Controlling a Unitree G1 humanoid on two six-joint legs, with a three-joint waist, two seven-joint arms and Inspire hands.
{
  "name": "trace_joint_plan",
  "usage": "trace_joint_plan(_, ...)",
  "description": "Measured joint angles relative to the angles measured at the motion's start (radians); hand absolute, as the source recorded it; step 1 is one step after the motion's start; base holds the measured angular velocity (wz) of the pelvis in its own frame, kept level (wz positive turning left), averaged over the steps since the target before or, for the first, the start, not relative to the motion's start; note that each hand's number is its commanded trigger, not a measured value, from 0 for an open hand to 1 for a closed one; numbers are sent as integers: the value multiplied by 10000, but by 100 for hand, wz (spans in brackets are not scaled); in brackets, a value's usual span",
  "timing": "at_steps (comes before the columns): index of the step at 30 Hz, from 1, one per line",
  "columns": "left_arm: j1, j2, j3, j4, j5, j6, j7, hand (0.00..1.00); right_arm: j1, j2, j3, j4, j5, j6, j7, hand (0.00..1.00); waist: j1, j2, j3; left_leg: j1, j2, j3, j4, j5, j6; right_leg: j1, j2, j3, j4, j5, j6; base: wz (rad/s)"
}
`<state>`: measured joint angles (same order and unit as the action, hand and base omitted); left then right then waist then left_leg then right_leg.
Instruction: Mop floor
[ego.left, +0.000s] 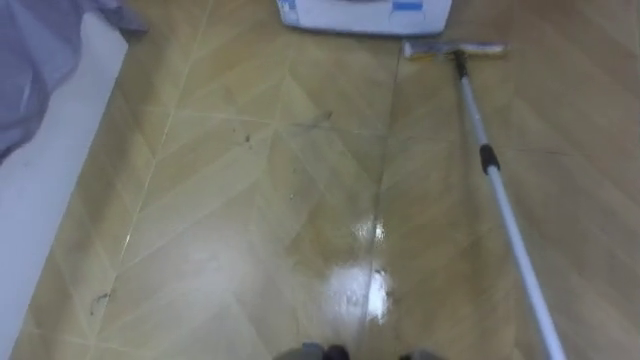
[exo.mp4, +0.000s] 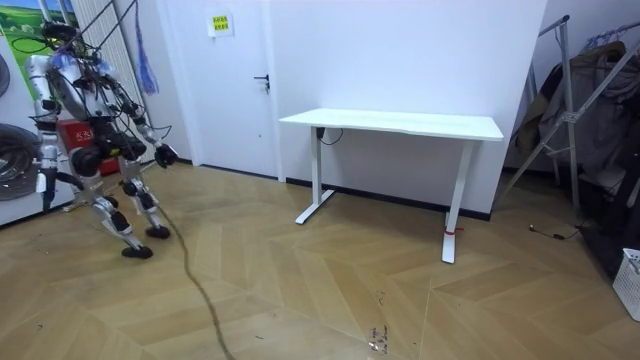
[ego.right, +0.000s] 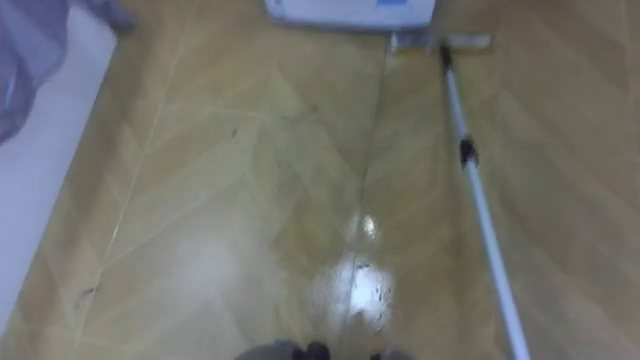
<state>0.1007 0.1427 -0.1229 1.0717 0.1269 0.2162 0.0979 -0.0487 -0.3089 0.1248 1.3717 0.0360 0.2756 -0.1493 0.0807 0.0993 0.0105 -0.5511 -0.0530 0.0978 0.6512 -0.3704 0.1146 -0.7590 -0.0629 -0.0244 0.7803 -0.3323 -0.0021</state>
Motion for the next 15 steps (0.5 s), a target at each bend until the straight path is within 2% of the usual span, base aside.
trace_joint_plan(1, 30, 0, 4, 16, 32, 98, 0, 0, 156, 134, -33, -2, 8, -6, -6, 100, -113, 7, -3, 182, 7, -22, -114, -59, -42, 45, -90, -146, -587, 272, -85, 21)
trace_joint_plan(2, 133, -46, 22, 36, 128, 262, -10, 0, 419, 406, -167, -2, 8, -5, -3, 100, -220, 12, -3, 609, 58, -45, -228, -224, -202, 120, -195, -399, -1355, 962, -136, 0)
trace_joint_plan(3, 259, -129, 28, 49, 245, 405, -23, 0, 687, 618, -212, -3, 5, 0, 4, 100, -217, 1, -33, 1038, 145, -57, -281, -430, -384, 410, -147, -473, -1444, 1229, -201, -12)
trace_joint_plan(4, 314, -178, 26, 48, 247, 452, -35, 0, 797, 703, -212, -2, 4, 10, 11, 100, -214, -21, -26, 1190, 238, -54, -261, -537, -471, 564, -41, -483, -1424, 1281, -253, -15)
trace_joint_plan(5, 342, -272, 17, 40, 210, 504, -45, 0, 912, 805, -192, -8, 4, 28, 43, 100, -238, 51, -63, 1402, 362, -121, -83, -685, -670, 823, 26, -635, -1270, 1265, -393, -6)
trace_joint_plan(6, 287, -337, 18, 35, 204, 526, -28, 0, 899, 867, -192, -7, 6, 29, 95, 100, -269, 45, -60, 1408, 440, -159, 378, -694, -717, 953, 51, -727, -1017, 1002, -599, 0)
trace_joint_plan(8, 222, -415, 11, -11, 183, 511, 5, 0, 734, 867, -162, -6, 9, 27, 91, 100, -278, 7, -50, 1263, 587, -145, 1261, -651, -793, 1076, 136, -759, -618, 569, -746, 0)
trace_joint_plan(10, 222, -427, 0, -83, 188, 512, 26, 0, 326, 822, -147, 15, 10, 41, 89, 100, -335, -191, -48, 1060, 602, -160, 1994, -368, -1209, 1171, 148, -695, -318, 208, -857, 11)
trace_joint_plan(11, 221, -430, -1, -152, 215, 502, 54, 0, -92, 745, -152, 82, 27, 73, 100, 100, -407, -282, 5, 845, 576, -290, 2220, -282, -1305, 1285, 198, -626, -284, 86, -848, 16)
trace_joint_plan(12, 223, -390, 12, -217, 218, 453, 97, 0, -574, 691, -167, 147, 63, 161, 68, 100, -423, -473, 90, 457, 557, -283, 2113, -332, -1255, 1344, 196, -606, -301, 25, -909, 9)
trace_joint_plan(13, 222, -344, 16, -248, 214, 434, 100, 0, -819, 670, -165, 272, 86, 318, 39, 100, -371, -599, 138, 213, 546, -266, 1928, -332, -1255, 1365, 204, -578, -331, 34, -913, -16)
trace_joint_plan(14, 229, -254, 17, -308, 186, 359, 102, 0, -961, 568, -156, 427, 77, 474, 9, 100, -142, -767, 229, -166, 538, -171, 1286, -290, -1219, 1487, 261, -591, -489, 101, -932, -36)
trace_joint_plan(15, 268, -189, 19, -345, 171, 300, 96, 0, -985, 430, -134, 424, -64, 477, 22, 100, 47, -824, 251, -508, 564, -165, 532, -112, -1239, 1611, 337, -632, -655, 164, -967, -38)
